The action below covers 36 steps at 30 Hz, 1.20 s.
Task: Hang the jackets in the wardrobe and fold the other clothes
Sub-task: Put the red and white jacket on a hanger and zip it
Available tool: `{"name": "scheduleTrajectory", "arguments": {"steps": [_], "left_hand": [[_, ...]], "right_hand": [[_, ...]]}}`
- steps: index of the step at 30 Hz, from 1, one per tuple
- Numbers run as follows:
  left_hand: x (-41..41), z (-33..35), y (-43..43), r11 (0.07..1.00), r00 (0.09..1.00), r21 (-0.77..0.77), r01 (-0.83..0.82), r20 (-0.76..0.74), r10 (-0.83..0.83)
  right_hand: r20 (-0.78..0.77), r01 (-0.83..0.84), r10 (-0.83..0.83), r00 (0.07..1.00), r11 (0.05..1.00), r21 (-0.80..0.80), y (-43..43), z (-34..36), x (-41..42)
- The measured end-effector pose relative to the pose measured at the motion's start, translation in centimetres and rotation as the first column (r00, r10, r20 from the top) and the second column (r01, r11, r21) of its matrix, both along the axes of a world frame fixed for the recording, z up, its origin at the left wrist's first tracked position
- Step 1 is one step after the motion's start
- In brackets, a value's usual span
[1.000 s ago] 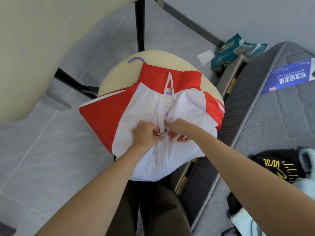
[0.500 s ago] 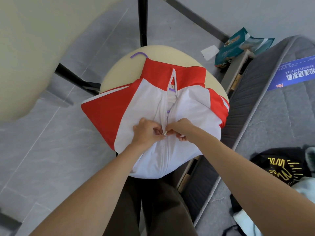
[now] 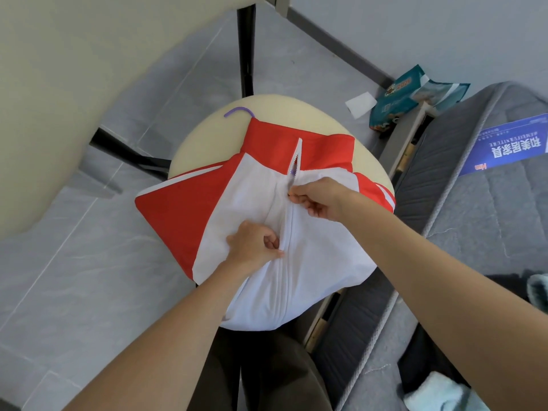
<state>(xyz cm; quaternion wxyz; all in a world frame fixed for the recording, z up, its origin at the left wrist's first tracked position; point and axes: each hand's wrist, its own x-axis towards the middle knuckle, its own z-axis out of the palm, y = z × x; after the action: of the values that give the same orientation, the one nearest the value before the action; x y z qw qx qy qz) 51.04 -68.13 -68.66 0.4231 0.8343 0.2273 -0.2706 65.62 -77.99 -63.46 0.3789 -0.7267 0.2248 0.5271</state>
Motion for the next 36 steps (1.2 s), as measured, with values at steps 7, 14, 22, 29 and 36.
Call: {"name": "scheduleTrajectory", "arguments": {"steps": [7,14,22,29,36], "left_hand": [[1.0,0.3,0.4,0.998,0.995,-0.035,0.045,-0.089,-0.048],[1.5,-0.1,1.2,0.98,0.989,-0.179,-0.092,-0.135,0.068],[3.5,0.3,5.1,0.879,0.873,0.179,-0.443,0.307,0.378],[6.2,-1.0,8.2,0.927,0.912,0.048,-0.373,0.202,0.356],[6.2,-0.3,7.0,0.939,0.936,0.066,-0.338,0.132,0.327]], "right_hand": [[0.315,0.09,-0.13,0.94,0.986,0.139,3.2,1.0,5.1],[0.617,-0.468,0.55,0.563,0.828,-0.31,4.9,-1.0,5.8],[0.605,-0.398,0.436,0.667,0.894,-0.206,9.8,-4.1,6.7],[0.528,-0.392,0.501,0.685,0.865,-0.313,12.5,-6.6,7.1],[0.462,-0.262,0.336,0.821,0.94,-0.218,10.4,-5.9,8.4]]}}
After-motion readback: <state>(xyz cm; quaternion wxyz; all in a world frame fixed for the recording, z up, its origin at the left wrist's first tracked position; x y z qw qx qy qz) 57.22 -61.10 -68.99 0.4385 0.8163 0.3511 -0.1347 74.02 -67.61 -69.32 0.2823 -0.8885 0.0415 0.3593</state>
